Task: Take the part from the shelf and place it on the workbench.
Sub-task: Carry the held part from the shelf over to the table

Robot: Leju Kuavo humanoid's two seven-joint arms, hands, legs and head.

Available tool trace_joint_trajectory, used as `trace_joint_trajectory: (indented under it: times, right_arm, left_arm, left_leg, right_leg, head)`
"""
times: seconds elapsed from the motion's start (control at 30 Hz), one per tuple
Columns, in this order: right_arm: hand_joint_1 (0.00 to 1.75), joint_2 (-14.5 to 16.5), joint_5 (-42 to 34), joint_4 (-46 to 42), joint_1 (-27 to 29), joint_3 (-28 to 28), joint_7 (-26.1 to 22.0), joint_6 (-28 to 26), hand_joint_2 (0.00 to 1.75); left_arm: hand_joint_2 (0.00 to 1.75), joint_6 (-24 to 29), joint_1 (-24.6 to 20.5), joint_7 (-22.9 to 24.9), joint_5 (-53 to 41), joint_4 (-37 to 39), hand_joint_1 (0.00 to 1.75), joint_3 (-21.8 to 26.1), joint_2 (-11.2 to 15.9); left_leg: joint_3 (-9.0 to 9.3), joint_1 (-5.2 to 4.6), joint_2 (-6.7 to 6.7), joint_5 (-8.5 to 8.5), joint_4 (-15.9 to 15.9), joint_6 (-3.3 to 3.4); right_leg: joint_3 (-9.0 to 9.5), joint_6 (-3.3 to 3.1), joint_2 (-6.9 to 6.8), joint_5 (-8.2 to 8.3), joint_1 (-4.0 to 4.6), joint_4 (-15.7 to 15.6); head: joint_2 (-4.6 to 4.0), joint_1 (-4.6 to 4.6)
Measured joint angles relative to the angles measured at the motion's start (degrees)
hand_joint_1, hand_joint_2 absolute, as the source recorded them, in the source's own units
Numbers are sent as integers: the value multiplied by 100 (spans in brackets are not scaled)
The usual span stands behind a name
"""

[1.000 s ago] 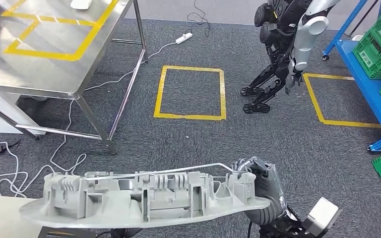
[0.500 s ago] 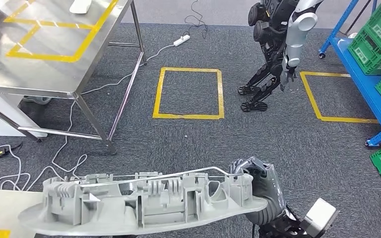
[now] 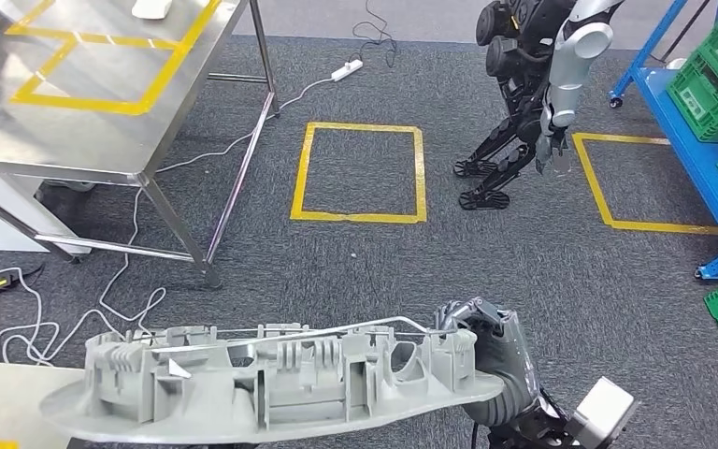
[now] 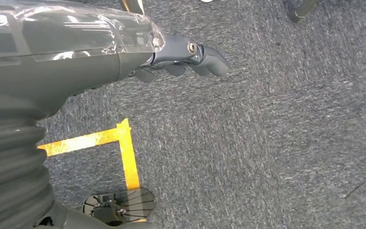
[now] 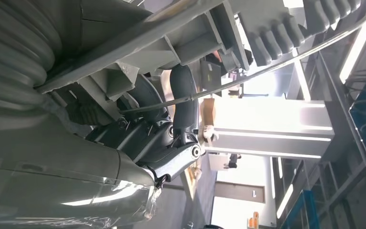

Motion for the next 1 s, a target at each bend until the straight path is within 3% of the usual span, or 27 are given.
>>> trace_joint_trajectory:
  times: [0.03, 0.1, 0.17, 0.23, 0.27, 0.33, 0.37, 0.43, 0.47, 0.5, 0.53, 0.57, 0.6, 0.67, 0.7, 0.77, 0.83, 0.9, 0.93, 0.97, 1.0]
  right_arm:
    - [175, -1, -1, 3, 4, 0, 0, -1, 175]
    - [175, -1, -1, 7, 16, -1, -1, -1, 175]
    - [175, -5, -3, 9, 46, -2, -2, -1, 175]
    - [175, -14, -1, 8, 61, -1, -4, 1, 175]
    - [175, -17, 2, 6, 55, -3, -4, 1, 175]
    - [175, -11, 10, -4, 44, -5, -7, -1, 175]
    - [175, -7, 19, -10, 42, -7, -8, -2, 175]
    - [175, -3, 48, -15, 46, -7, -9, -4, 175]
    - [175, -3, 62, -14, 47, -7, -9, -4, 175]
    - [175, -3, 79, -14, 47, -5, -9, -3, 175]
    - [175, -2, 94, -14, 45, -5, -9, -3, 175]
    - [175, -1, 110, -17, 43, -4, -9, -3, 175]
    - [175, 0, 131, -21, 41, -4, -8, -3, 175]
    - [175, -1, 163, -31, 37, -5, -7, -3, 175]
    - [175, -2, 178, -34, 34, -5, -5, -3, 175]
    - [175, -2, 204, -38, 25, -4, -4, -4, 175]
    - [175, -3, 228, -44, 16, -4, -3, -2, 175]
    - [175, -7, 242, -47, 16, -3, -2, 1, 175]
    - [175, -9, 249, -44, 19, -2, -1, 4, 175]
    - [175, -13, 256, -40, 19, -1, 2, 10, 175]
    - [175, -16, 265, -36, 16, -1, 5, 20, 175]
  left_arm:
    - [175, 0, 3, 0, 1, 1, 0, -13, 5]
    - [175, 1, -6, 0, 2, 1, 0, -34, 12]
    - [175, 1, -19, 0, 3, -1, 0, -53, 16]
    - [175, 4, -14, 1, 5, 1, 0, -66, 21]
    - [175, 8, -5, 1, 8, 1, 0, -67, 26]
    - [175, 18, -4, 1, 14, 1, 0, -69, 36]
    - [175, 24, -5, 1, 20, -1, 0, -70, 38]
    - [175, 35, -3, 1, 41, -1, 0, -76, 38]
    - [175, 43, 4, 1, 55, 0, 0, -83, 38]
    - [175, 51, 10, 2, 67, 1, 0, -91, 39]
    - [175, 61, 13, 5, 76, 1, 0, -99, 43]
    - [175, 72, 13, 9, 85, 0, 0, -104, 49]
    - [175, 84, 8, 13, 96, -1, 0, -108, 55]
    - [175, 106, -10, 19, 119, -4, 0, -111, 67]
    - [175, 113, -16, 20, 128, -4, 0, -113, 69]
    - [175, 128, -17, 21, 143, -7, 0, -117, 75]
    - [175, 150, -28, 22, 163, -9, 0, -128, 81]
    - [175, 171, -44, 22, 185, -10, 0, -162, 86]
    - [175, 177, -47, 22, 198, -10, 0, -182, 86]
    - [175, 183, -44, 22, 214, -10, 0, -197, 89]
    - [175, 188, -40, 21, 231, -10, 0, -206, 94]
  left_leg:
    - [8, 13, -53, -17, 21, -27]
    - [-10, 33, -172, -52, 80, -95]
    - [-80, 51, -306, -45, 120, -175]
    - [-133, 71, -472, -13, 127, -253]
    - [-152, 66, -438, -31, 152, -283]
    - [-318, 48, -142, -224, 467, -334]
    - [-498, 49, 52, -398, 814, -352]
    - [-914, 78, 168, -692, 1589, -381]
    - [-1038, 87, 171, -720, 1803, -389]
    - [-1044, 88, 183, -637, 1794, -392]
    - [-924, 86, 226, -461, 1564, -389]
    - [-715, 81, 349, -258, 1182, -381]
    - [-505, 45, 555, -126, 819, -372]
    - [-271, -10, 853, -67, 385, -302]
    - [-269, -37, 868, -113, 361, -260]
    - [-284, -21, 666, -127, 352, -175]
    - [-267, -2, 444, -123, 345, -107]
    - [-247, -5, 230, -126, 343, -56]
    - [-235, -15, 120, -131, 344, -39]
    - [-216, -27, 11, -137, 344, -27]
    - [-191, -39, -92, -144, 344, -18]
  right_leg:
    - [99, 20, 33, 260, -30, -312]
    - [375, 43, 301, 689, -96, -1058]
    - [491, 3, 497, 782, -119, -1366]
    - [496, -82, 379, 766, -105, -1378]
    - [518, -125, 292, 769, -103, -1398]
    - [571, -216, 97, 773, -98, -1439]
    - [590, -253, 2, 764, -78, -1443]
    - [603, -289, -181, 738, -46, -1438]
    - [612, -292, -263, 723, -37, -1435]
    - [626, -286, -337, 707, -34, -1432]
    - [649, -272, -403, 683, -33, -1426]
    - [682, -251, -464, 650, -31, -1417]
    - [709, -221, -517, 611, -13, -1403]
    - [752, -160, -626, 536, 39, -1376]
    - [766, -135, -696, 510, 63, -1376]
    - [812, -90, -807, 438, 59, -1375]
    - [726, -49, -558, 226, 26, -1096]
    - [357, -42, -173, -122, 10, -333]
    - [126, -50, -84, -250, 11, 80]
    - [-54, -64, -46, -273, 15, 347]
    - [-147, -88, -24, -170, 20, 404]
  head:
    - [0, 1]
    - [-1, 3]
    - [-1, -7]
    - [-1, -17]
    - [-1, -21]
    - [-2, -60]
    - [-2, -81]
    - [-1, -104]
    - [-1, -107]
    - [-1, -109]
    - [0, -114]
    - [-1, -120]
    - [-1, -130]
    - [-1, -134]
    - [-1, -127]
    - [-1, -95]
    - [-1, -68]
    - [-1, -33]
    - [-1, -21]
    - [-1, -13]
    - [-1, -6]
